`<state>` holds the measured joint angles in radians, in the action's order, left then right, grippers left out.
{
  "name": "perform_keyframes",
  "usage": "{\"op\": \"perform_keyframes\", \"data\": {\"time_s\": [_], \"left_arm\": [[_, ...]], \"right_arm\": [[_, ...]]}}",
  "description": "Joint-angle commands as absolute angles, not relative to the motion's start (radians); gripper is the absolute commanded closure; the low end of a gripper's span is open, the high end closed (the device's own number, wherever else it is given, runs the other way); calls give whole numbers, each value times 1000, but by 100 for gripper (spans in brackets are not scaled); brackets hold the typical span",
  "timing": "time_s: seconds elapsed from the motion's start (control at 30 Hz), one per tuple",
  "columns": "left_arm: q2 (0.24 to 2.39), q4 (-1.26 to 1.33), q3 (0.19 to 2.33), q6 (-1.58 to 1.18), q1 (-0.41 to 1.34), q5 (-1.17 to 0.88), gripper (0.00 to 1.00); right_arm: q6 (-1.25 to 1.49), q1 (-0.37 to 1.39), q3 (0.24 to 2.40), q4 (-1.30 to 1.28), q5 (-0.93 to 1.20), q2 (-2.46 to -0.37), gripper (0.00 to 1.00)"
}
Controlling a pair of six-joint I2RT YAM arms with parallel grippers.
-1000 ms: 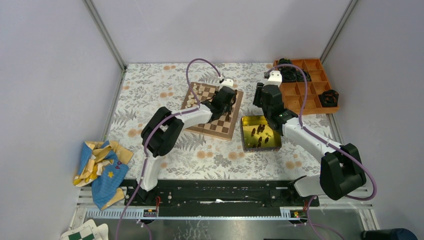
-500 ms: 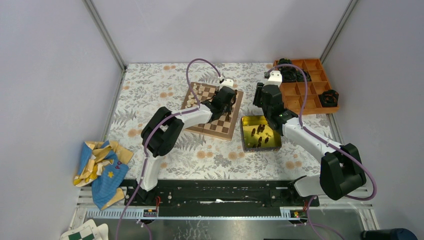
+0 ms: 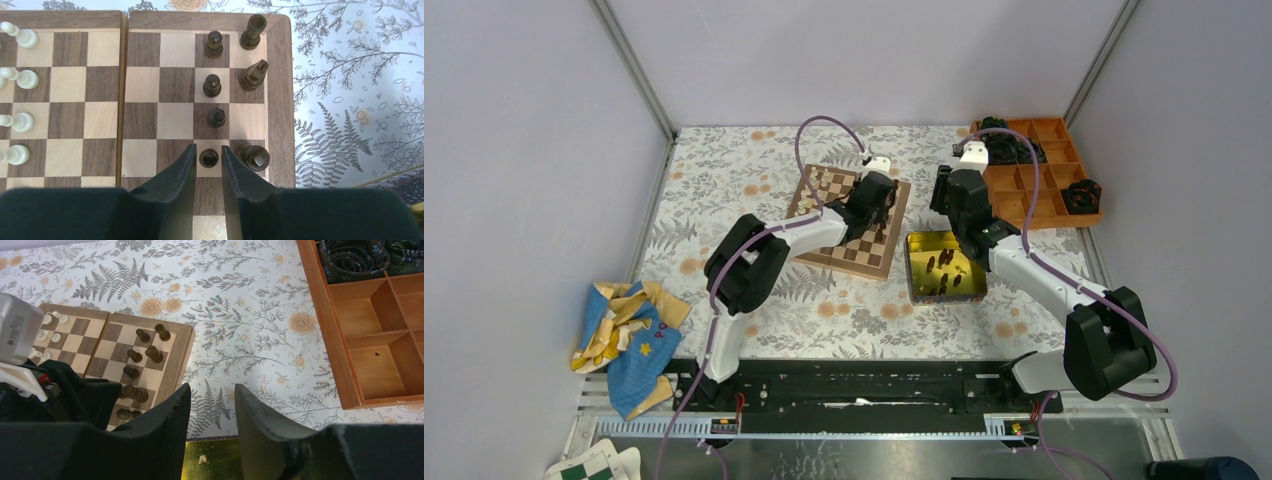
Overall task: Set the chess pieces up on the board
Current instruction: Place the chess piece on the chessboard.
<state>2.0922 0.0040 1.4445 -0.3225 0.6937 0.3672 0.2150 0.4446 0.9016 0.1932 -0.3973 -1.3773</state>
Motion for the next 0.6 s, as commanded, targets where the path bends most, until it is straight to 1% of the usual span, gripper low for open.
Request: {"op": "perform_keyframes", "data": {"time_s": [0.0, 0.23, 0.33, 0.47, 0.53, 0.57], "left_arm": [[2012, 31, 1437, -328, 689, 403, 68], [1956, 15, 1426, -336, 689, 403, 67], [1912, 10, 1407, -351, 689, 404, 64], [1827, 6, 1343, -383, 690, 397, 57], [1779, 9, 1307, -399, 692, 380, 51], [1756, 10, 1288, -405, 694, 371, 45]], "right_arm": [[222, 438, 914, 236, -373, -1377, 55], [224, 437, 912, 212, -364, -1368, 55], [227, 438, 909, 200, -362, -1366, 55], [237, 439, 894, 203, -378, -1354, 55], [247, 437, 883, 212, -395, -1346, 55], [253, 437, 874, 222, -404, -1339, 55]]}}
